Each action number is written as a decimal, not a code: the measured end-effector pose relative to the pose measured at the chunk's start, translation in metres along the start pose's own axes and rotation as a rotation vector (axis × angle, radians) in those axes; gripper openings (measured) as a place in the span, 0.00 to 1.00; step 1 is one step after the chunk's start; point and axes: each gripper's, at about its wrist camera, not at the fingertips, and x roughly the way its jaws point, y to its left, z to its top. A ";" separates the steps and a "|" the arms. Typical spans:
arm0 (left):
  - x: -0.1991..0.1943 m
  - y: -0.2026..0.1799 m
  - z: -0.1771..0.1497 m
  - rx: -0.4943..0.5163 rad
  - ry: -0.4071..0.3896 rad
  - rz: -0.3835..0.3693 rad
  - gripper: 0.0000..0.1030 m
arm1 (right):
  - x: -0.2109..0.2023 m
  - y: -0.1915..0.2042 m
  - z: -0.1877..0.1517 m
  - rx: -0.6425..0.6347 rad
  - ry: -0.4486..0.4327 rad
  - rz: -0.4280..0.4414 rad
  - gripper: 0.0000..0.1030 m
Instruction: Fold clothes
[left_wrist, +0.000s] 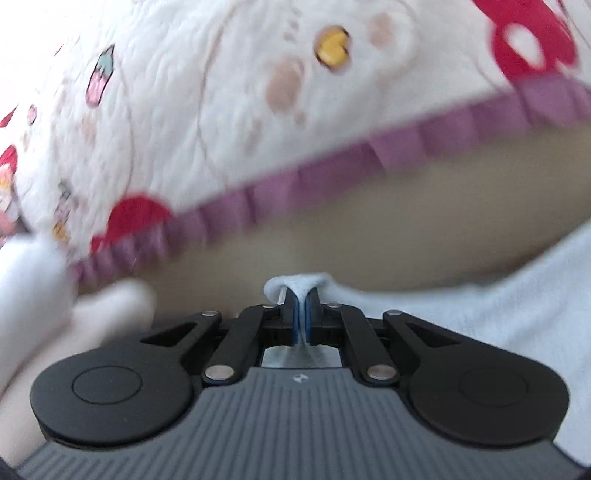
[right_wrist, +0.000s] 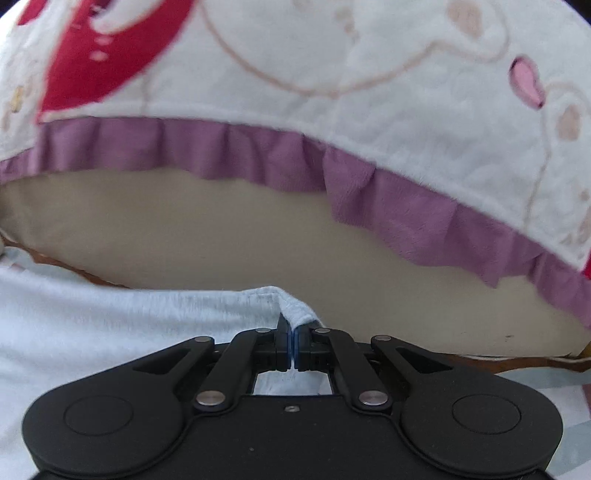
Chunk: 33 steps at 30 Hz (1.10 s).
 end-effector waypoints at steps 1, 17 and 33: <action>0.014 0.000 0.006 -0.003 -0.013 0.023 0.03 | 0.011 -0.001 0.002 0.009 0.008 0.008 0.01; -0.017 -0.058 -0.042 -0.167 0.275 -0.006 0.61 | 0.024 -0.052 -0.055 0.380 0.243 0.110 0.48; -0.102 -0.236 -0.025 -0.312 0.494 -0.511 0.61 | -0.010 -0.036 -0.102 0.232 0.297 0.355 0.02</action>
